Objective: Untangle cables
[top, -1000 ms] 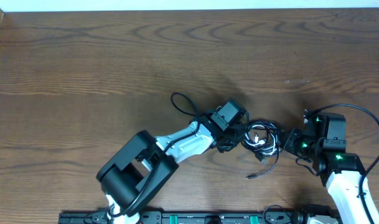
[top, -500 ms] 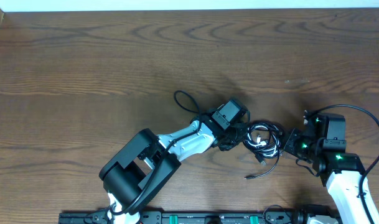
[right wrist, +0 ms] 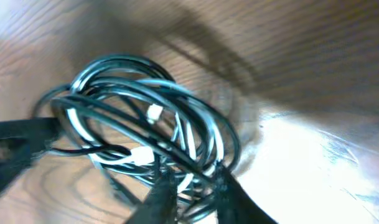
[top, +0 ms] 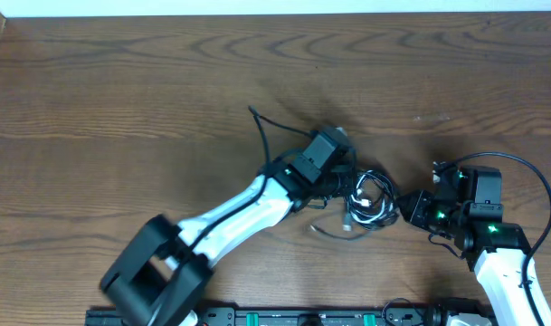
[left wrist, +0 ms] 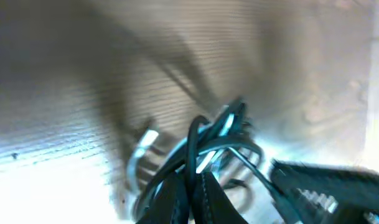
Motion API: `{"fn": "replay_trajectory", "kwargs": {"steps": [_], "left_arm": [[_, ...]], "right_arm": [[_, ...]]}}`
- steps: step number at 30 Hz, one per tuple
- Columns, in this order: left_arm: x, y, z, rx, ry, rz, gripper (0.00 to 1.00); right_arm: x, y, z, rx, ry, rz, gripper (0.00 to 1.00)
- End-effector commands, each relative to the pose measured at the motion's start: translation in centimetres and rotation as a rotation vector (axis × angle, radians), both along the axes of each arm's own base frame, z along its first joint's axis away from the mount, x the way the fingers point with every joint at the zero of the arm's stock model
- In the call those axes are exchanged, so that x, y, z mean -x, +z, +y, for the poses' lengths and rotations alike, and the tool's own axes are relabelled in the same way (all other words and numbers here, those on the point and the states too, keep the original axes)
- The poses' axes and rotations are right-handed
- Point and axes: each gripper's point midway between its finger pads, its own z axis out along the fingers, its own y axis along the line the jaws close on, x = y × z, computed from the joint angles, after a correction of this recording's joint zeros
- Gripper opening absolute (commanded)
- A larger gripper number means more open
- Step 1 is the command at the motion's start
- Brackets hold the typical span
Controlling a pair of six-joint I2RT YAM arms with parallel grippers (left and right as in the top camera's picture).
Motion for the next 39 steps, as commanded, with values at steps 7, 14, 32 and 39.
{"fn": "replay_trajectory", "kwargs": {"steps": [7, 14, 32, 39], "left_arm": [[2.5, 4.4, -0.9, 0.091, -0.235, -0.111, 0.07], [3.6, 5.7, -2.0, 0.178, -0.291, -0.083, 0.07], [9.3, 10.9, -4.1, 0.501, -0.611, 0.032, 0.08], [10.2, 12.5, -4.4, 0.579, -0.688, 0.012, 0.07]], "right_arm": [[-0.7, 1.1, 1.2, -0.030, 0.075, -0.077, 0.39], [-0.4, 1.6, 3.3, -0.054, 0.161, -0.103, 0.42], [-2.3, 0.0, -0.9, 0.187, -0.106, -0.077, 0.24], [-2.0, -0.6, -3.2, 0.248, -0.238, -0.035, 0.19]]}}
